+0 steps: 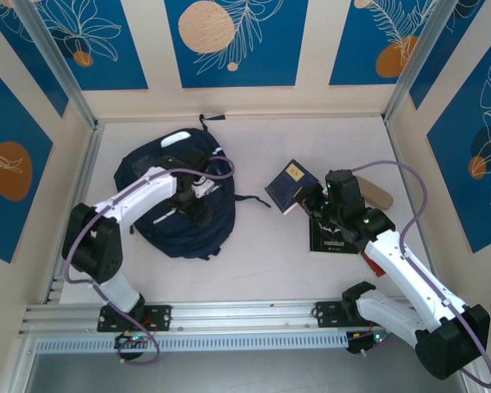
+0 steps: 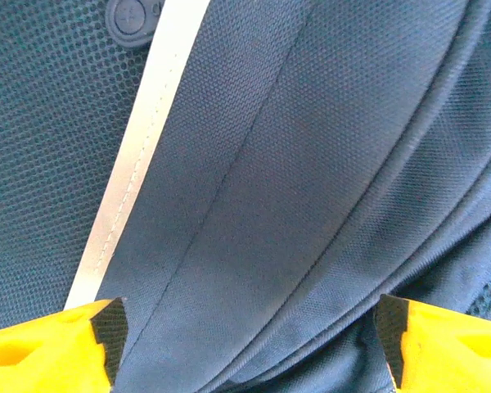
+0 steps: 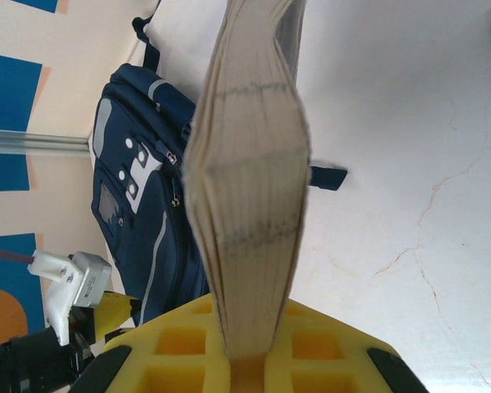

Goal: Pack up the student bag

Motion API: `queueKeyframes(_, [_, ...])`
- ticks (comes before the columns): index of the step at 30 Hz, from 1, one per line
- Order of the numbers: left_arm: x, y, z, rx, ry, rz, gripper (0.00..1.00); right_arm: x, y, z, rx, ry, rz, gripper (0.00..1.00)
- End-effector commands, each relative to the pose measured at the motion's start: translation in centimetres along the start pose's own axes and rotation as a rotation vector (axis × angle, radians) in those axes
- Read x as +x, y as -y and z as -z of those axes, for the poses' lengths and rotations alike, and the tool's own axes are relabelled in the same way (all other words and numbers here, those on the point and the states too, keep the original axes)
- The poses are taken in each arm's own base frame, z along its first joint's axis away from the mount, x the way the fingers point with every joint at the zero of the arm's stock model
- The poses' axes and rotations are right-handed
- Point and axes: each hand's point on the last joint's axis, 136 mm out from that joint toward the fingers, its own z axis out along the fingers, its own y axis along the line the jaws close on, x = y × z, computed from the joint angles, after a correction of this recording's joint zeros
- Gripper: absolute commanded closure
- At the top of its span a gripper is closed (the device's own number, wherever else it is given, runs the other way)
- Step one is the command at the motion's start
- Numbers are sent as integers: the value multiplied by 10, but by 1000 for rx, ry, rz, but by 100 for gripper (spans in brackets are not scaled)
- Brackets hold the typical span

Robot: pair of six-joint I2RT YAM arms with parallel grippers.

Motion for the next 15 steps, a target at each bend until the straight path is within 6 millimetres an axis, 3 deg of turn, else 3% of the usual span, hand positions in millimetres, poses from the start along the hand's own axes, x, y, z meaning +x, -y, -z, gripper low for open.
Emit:
queueKeyframes(1, [-7, -4, 1, -21, -7, -48, 28, -2, -9, 6, -48, 7, -12, 93])
queueKeyframes(5, [-11, -6, -6, -34, -27, -39, 38, -1, -9, 7, -51, 5, -17, 93])
queueKeyframes(11, [-10, -10, -17, -61, -66, -45, 43, -2, -8, 11, -56, 15, -25, 93])
queueKeyframes(15, [-13, -14, -17, -82, -60, -40, 55, -2, -7, 11, -54, 16, -28, 93])
